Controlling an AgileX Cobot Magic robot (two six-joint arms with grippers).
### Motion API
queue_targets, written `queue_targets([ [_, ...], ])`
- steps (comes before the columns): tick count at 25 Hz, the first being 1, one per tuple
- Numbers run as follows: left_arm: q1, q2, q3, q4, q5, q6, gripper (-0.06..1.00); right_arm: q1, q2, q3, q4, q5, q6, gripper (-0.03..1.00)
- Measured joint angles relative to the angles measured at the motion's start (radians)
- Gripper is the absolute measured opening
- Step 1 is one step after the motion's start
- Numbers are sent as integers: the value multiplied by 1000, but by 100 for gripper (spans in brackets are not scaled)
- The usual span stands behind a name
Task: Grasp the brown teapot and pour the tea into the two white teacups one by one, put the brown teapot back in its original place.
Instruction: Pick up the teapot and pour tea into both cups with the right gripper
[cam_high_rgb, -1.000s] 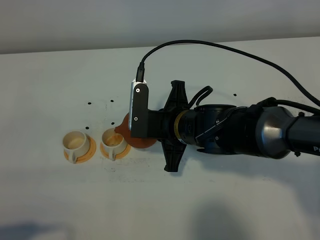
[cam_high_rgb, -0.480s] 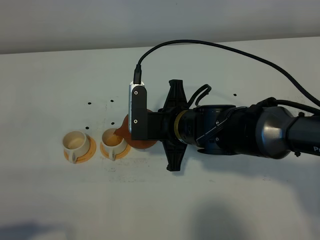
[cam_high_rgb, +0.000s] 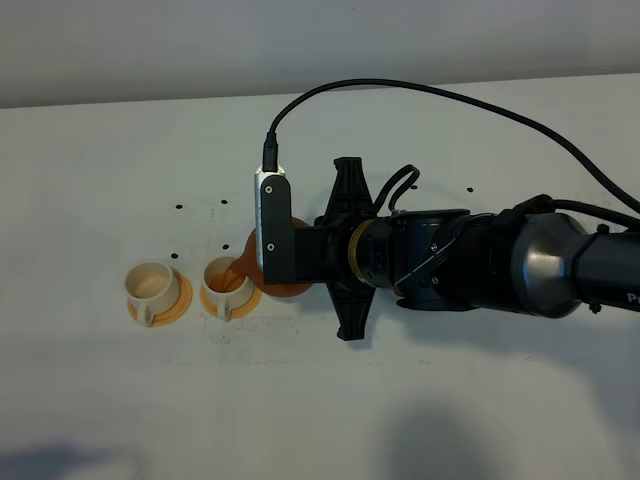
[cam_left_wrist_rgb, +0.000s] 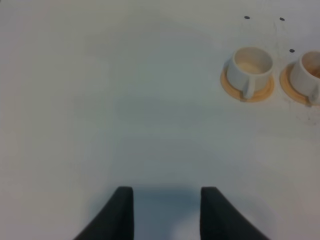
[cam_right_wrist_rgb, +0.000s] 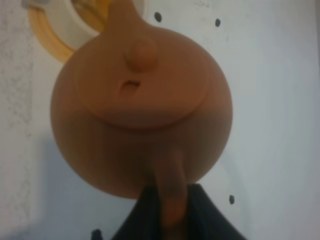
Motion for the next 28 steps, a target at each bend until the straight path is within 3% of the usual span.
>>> queue_targets([
  [28,0,0,0,0,0,0,33,0,0,-31,-38,22,-37,11],
])
